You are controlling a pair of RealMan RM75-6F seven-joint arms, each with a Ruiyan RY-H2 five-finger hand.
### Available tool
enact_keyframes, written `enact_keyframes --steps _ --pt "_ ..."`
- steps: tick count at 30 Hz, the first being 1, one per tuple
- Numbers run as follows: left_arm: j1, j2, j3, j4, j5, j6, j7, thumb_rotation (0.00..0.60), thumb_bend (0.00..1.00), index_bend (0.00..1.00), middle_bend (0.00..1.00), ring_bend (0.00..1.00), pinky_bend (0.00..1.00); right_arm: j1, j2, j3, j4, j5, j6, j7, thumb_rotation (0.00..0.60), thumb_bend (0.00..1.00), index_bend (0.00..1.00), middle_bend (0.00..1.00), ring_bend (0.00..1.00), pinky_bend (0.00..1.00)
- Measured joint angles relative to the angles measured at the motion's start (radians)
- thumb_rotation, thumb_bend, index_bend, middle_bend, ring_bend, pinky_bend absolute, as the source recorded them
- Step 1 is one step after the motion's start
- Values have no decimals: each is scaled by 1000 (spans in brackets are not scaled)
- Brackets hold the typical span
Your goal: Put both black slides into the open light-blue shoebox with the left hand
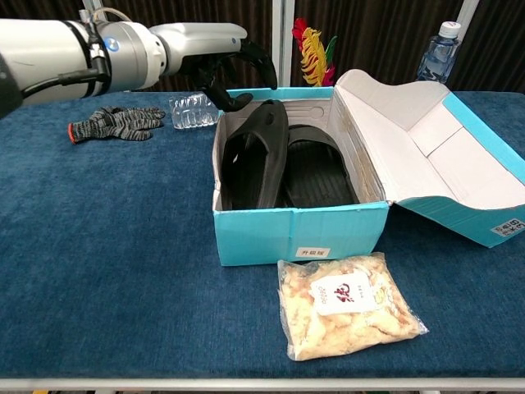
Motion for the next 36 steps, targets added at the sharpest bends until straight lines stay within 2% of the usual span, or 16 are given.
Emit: enact_keyframes --steps 9,21,26,29,31,36 --pt "-115 -63 28 117 -133 -53 107 600 542 288 239 9 189 -1 -5 0 15 6 -2 17 600 154 0 52 0 27" --pt "-178 -77 109 135 -316 -43 212 600 540 288 262 9 181 -3 -7 -1 25 7 2 27 600 155 0 53 0 27" --pt "-157 -68 88 104 -292 -5 159 600 532 284 261 9 182 -8 -2 -1 22 5 10 27 600 155 0 52 0 27" --pt "-116 -46 65 61 -231 40 83 600 513 282 261 8 182 -10 -1 -1 23 7 10 32 600 155 0 53 0 27" --pt "-72 -18 53 20 -168 86 23 600 484 281 261 9 182 -10 -1 -2 25 8 10 38 600 155 0 52 0 28" --pt "69 75 50 -68 -12 239 -102 600 341 281 261 41 183 -12 -3 -2 39 25 1 64 600 155 0 52 0 28"
